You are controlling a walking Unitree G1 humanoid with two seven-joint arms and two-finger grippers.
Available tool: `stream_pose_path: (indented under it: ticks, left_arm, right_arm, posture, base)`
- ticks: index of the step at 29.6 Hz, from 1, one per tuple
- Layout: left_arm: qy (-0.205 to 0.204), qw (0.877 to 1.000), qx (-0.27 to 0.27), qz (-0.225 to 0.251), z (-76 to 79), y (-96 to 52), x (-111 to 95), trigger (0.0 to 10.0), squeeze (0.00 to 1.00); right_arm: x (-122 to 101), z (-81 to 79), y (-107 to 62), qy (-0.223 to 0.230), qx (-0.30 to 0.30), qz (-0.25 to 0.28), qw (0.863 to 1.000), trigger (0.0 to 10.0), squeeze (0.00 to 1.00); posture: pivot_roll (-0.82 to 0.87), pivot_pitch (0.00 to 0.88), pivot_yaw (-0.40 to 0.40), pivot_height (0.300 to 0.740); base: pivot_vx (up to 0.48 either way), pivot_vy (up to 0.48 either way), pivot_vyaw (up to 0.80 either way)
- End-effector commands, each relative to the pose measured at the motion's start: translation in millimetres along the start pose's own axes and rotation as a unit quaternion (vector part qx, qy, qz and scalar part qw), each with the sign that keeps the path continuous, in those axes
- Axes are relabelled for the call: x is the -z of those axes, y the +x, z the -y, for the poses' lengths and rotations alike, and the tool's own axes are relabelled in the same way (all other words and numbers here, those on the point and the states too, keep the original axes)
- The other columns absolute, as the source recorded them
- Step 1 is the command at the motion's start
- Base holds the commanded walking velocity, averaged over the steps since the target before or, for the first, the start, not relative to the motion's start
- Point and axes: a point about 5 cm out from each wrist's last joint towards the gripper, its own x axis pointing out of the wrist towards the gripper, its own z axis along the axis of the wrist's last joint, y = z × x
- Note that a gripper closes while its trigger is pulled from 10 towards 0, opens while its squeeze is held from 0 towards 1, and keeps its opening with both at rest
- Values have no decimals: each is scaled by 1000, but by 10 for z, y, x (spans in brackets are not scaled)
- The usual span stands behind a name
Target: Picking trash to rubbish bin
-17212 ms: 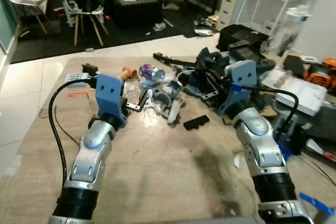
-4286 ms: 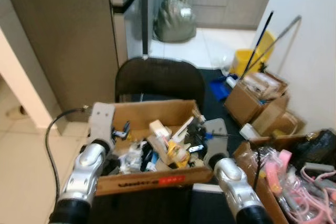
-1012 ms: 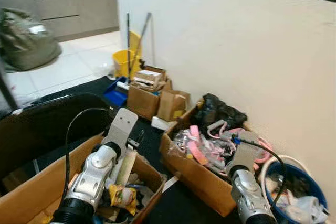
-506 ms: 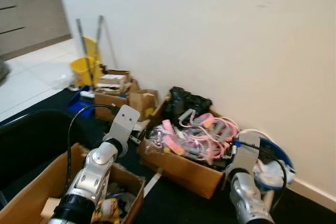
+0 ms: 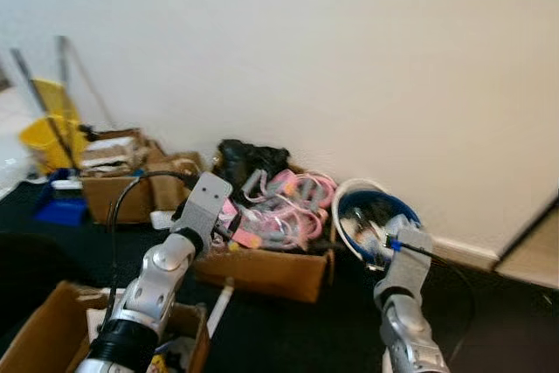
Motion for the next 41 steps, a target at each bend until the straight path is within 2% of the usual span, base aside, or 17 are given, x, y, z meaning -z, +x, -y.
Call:
stream_pose_path:
  ticks: [1,9,14,20,29,33,38,41]
  left_arm:
    - [4,1000,-10,0,-7,-23,19,10000,0]
    - [-12,1000,-13,-6,34,-28,58,10000,0]
    - [-11,1000,-23,-11,51,-61,103,10000,0]
    - [-20,999,-30,-19,29,-121,162,10000,0]
    - [-18,999,-27,-20,91,-100,154,10000,0]
    - [-26,999,-41,-19,29,-117,141,10000,0]
    - [-18,998,-51,-28,-42,-143,186,10000,0]
    - [-32,995,-79,-55,-129,-222,324,10000,0]
  right_arm:
    - [-22,4,11,-5,-5,1,1000,10000,0]
    - [-156,-42,91,-25,-29,16,999,10000,0]
    - [-151,-80,77,-29,-42,17,999,10000,0]
    - [-130,-228,58,-32,-84,25,996,10000,0]
    - [-109,-231,42,-22,-94,23,995,10000,0]
    - [-132,-300,42,-20,-110,31,993,10000,0]
    - [-110,-326,37,-22,-113,30,993,10000,0]
    - [-84,-345,29,-28,-121,27,992,10000,0]
  posture:
    - [-47,37,36,740]
    - [-62,33,13,740]
    - [-46,33,-21,740]
    - [-55,32,1,740]
    - [-27,20,-6,740]
    - [-29,18,8,740]
    - [-16,10,16,740]
    - [-10,16,-2,740]
  base:
    - [0,0,-800]
    - [0,0,-800]
    - [0,0,-800]
    - [0,0,-800]
    - [0,0,-800]
    - [0,0,-800]
    - [0,0,-800]
    - [0,0,-800]
